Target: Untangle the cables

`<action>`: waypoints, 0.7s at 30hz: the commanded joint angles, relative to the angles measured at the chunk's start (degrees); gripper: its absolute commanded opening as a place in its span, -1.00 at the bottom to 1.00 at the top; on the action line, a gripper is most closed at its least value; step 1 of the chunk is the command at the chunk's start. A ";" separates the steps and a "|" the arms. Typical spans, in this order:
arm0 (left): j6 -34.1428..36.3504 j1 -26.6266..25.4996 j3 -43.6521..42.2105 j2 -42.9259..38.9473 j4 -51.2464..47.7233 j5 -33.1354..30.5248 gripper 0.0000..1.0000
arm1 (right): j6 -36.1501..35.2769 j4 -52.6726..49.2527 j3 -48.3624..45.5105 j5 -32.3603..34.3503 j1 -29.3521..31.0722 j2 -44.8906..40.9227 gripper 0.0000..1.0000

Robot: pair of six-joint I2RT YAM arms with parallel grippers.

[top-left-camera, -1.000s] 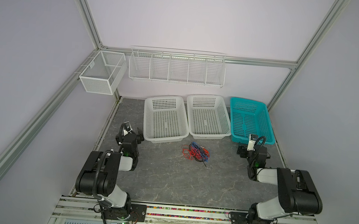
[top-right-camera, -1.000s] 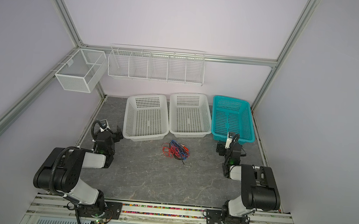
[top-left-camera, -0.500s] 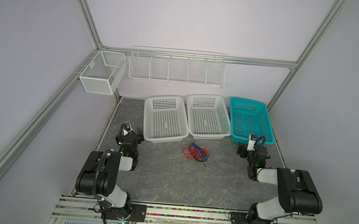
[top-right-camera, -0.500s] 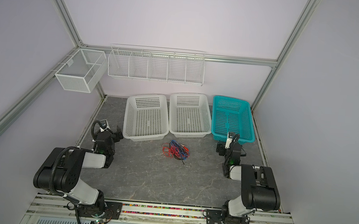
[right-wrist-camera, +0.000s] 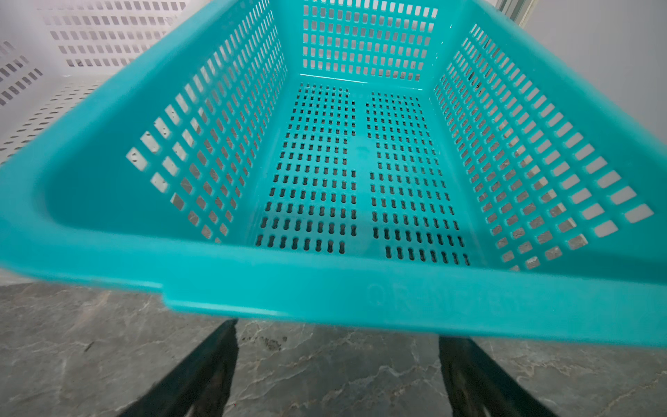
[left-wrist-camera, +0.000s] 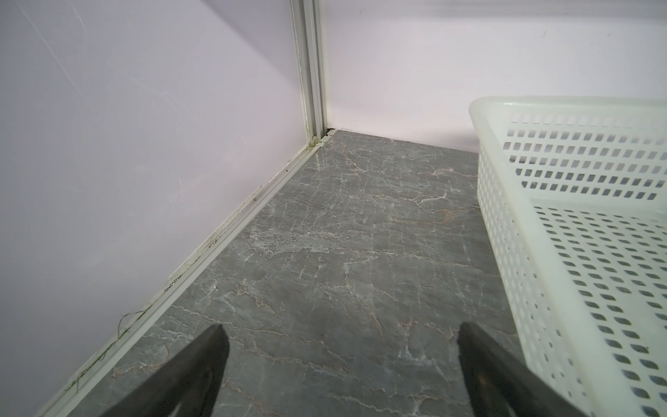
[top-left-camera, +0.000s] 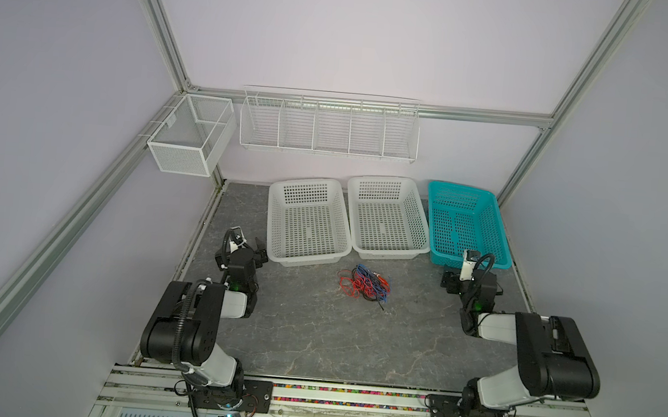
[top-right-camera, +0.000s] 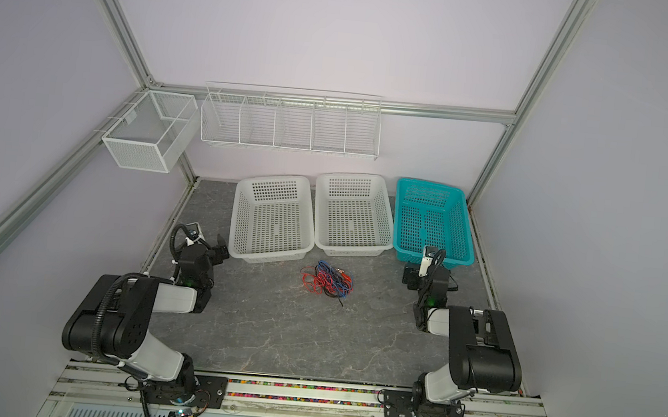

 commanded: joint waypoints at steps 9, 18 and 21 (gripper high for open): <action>-0.14 -0.51 0.04 0.00 0.91 0.25 0.99 | -1.32 -0.37 0.93 -1.78 0.33 -2.19 0.76; 1.04 -2.23 -1.94 -6.96 -1.36 -3.57 0.99 | 1.75 -27.57 10.31 -1.32 1.22 -10.40 0.77; 0.68 -2.23 -1.99 -11.74 -6.35 -6.04 0.99 | 2.54 -30.63 10.52 0.00 2.83 -13.05 0.77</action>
